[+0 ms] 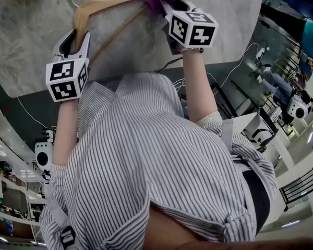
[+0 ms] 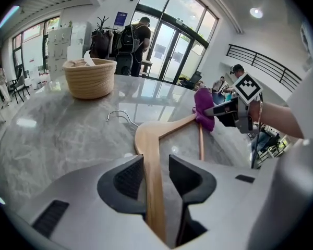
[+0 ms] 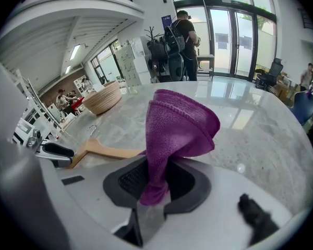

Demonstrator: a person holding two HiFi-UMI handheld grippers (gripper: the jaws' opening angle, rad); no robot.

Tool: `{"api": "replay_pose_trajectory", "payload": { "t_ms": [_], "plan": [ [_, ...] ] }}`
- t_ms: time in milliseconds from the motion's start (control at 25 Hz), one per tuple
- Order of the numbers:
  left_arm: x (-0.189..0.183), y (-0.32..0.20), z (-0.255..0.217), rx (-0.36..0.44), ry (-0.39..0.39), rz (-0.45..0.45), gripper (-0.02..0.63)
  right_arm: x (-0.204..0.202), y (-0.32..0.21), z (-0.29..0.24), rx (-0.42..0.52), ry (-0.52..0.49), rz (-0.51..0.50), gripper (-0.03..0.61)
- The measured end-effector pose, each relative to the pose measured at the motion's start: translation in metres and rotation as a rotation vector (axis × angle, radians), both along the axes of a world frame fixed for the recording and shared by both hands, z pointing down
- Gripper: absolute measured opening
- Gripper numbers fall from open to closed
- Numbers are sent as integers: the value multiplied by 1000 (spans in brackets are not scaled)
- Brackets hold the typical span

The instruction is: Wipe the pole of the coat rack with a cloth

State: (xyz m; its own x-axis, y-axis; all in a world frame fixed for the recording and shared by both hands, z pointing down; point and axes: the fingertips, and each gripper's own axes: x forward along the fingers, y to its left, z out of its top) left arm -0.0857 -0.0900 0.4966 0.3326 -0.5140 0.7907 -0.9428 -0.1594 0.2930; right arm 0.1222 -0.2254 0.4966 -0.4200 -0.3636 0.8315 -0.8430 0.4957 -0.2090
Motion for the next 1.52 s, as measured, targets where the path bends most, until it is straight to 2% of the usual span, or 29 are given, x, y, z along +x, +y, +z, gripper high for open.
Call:
{"api": "replay_pose_trajectory", "payload": {
  "t_ms": [280,600,960,1520],
  "plan": [
    [-1,7,13,-56,-24,27,146,2,-2,-1,12,21,-1,83],
    [-2,7,15,-49,-27,33,115,-3,-2,-1,42,52,-20,83],
    [-1,6,13,-30,-12,28,112,-35,9,-4,66,74,-108,83],
    [-3,7,11,1,12,27,112,-100,33,-4,35,3,-215,83]
  ]
}}
